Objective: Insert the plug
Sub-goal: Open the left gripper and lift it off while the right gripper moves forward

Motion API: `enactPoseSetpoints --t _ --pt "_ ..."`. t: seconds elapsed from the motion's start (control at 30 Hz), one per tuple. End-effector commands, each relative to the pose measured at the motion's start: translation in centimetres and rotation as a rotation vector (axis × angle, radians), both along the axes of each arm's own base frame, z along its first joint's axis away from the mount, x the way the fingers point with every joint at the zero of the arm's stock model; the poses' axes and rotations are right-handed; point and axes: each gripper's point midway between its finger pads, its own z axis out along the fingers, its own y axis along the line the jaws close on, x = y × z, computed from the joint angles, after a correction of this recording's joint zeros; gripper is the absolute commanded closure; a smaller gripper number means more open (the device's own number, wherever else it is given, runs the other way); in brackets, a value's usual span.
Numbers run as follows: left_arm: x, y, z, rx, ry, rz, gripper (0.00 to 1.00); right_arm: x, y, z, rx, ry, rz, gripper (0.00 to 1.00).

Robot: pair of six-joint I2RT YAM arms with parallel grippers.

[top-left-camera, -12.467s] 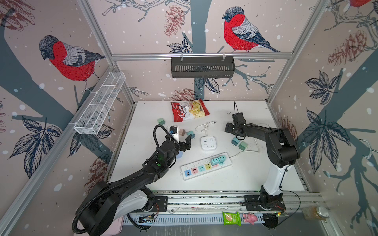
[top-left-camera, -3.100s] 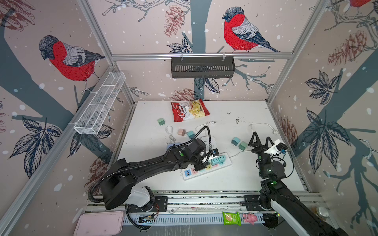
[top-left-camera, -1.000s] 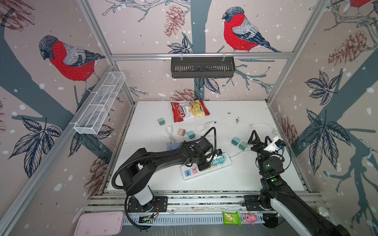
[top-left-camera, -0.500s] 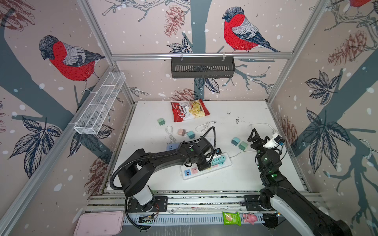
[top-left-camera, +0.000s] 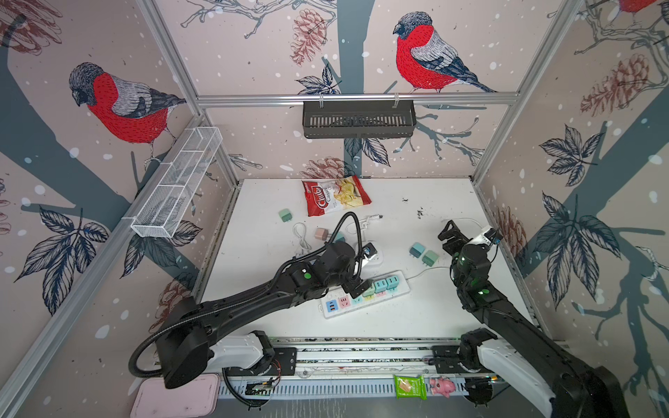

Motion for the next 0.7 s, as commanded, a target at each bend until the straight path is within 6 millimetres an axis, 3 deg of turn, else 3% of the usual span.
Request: enactPoseSetpoints --t 0.0,0.1,0.17,0.27,0.4,0.47,0.6,0.67 --pt "4.5 5.2 6.0 -0.270 -0.151 0.424 0.01 -0.2 -1.1 -0.9 0.062 0.034 -0.085 0.00" --pt "5.1 9.2 8.5 -0.507 -0.135 0.589 0.01 -0.4 -1.3 -1.0 0.139 0.021 -0.114 0.00" --pt "4.8 10.2 9.1 -0.602 -0.114 0.612 0.01 0.0 -0.6 -0.3 0.137 0.021 -0.063 0.00" --pt "4.8 10.4 8.7 -0.683 -0.081 0.644 0.01 0.6 -0.1 0.8 0.114 0.048 -0.037 0.00" --pt "6.1 11.9 7.0 -0.690 -0.016 0.846 0.01 1.6 -0.1 1.2 -0.015 0.156 -0.031 0.00" --pt "6.5 11.5 6.5 -0.631 0.003 0.858 0.02 2.5 0.9 0.7 -0.043 0.198 0.035 0.01" --pt "5.7 8.4 7.0 -0.630 -0.012 0.632 0.05 3.6 2.5 -0.3 -0.079 0.246 0.130 0.00" --pt "5.8 9.5 6.7 -0.652 -0.037 0.674 0.08 3.8 3.1 -0.6 -0.094 0.252 0.161 0.01"
